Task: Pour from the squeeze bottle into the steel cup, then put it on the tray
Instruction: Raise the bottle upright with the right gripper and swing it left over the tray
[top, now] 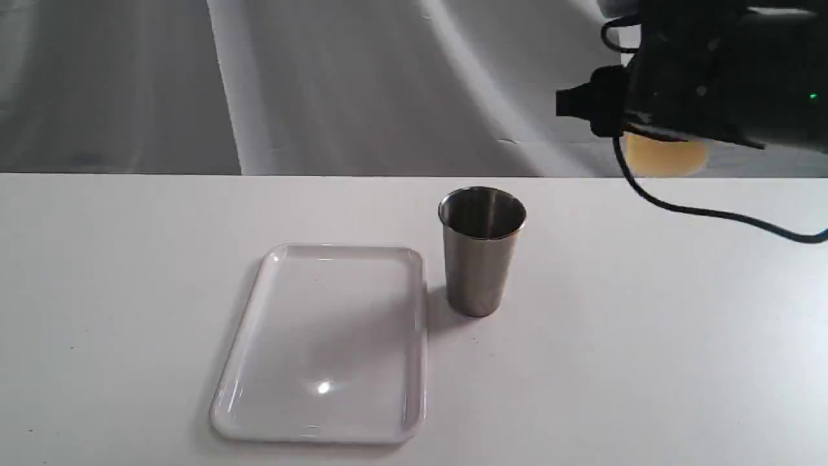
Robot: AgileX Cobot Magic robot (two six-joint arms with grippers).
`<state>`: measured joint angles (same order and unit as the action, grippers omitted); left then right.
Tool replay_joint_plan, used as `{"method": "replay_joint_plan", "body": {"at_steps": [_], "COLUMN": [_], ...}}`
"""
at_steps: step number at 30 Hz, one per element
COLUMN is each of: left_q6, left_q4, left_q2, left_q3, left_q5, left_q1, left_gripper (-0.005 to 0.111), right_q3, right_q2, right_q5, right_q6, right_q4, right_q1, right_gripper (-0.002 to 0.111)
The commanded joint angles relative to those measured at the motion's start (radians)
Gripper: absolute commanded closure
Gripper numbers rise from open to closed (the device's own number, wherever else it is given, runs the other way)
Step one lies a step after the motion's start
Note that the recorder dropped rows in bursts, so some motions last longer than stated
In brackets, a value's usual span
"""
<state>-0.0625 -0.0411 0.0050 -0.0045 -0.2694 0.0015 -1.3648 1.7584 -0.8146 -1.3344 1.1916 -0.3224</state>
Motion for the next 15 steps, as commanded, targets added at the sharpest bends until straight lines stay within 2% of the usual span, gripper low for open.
{"method": "replay_joint_plan", "body": {"at_steps": [1, 8, 15], "left_q6": [0.002, 0.002, 0.002], "left_q4": [-0.002, -0.002, -0.002], "left_q2": [-0.005, -0.005, -0.005], "left_q3": [0.004, 0.004, 0.004], "left_q5": [0.007, 0.007, 0.007], "left_q1": [-0.001, -0.001, -0.001], "left_gripper": [0.098, 0.098, 0.098], "right_q3": [-0.01, -0.01, -0.01], "right_q2": [-0.065, -0.13, -0.139], "right_q5": [0.127, 0.44, 0.626], "right_q6": [-0.027, 0.031, 0.131], "right_q4": [-0.04, -0.158, -0.161], "right_q1": [-0.002, -0.008, -0.059], "right_gripper": [0.092, 0.092, 0.092]}}
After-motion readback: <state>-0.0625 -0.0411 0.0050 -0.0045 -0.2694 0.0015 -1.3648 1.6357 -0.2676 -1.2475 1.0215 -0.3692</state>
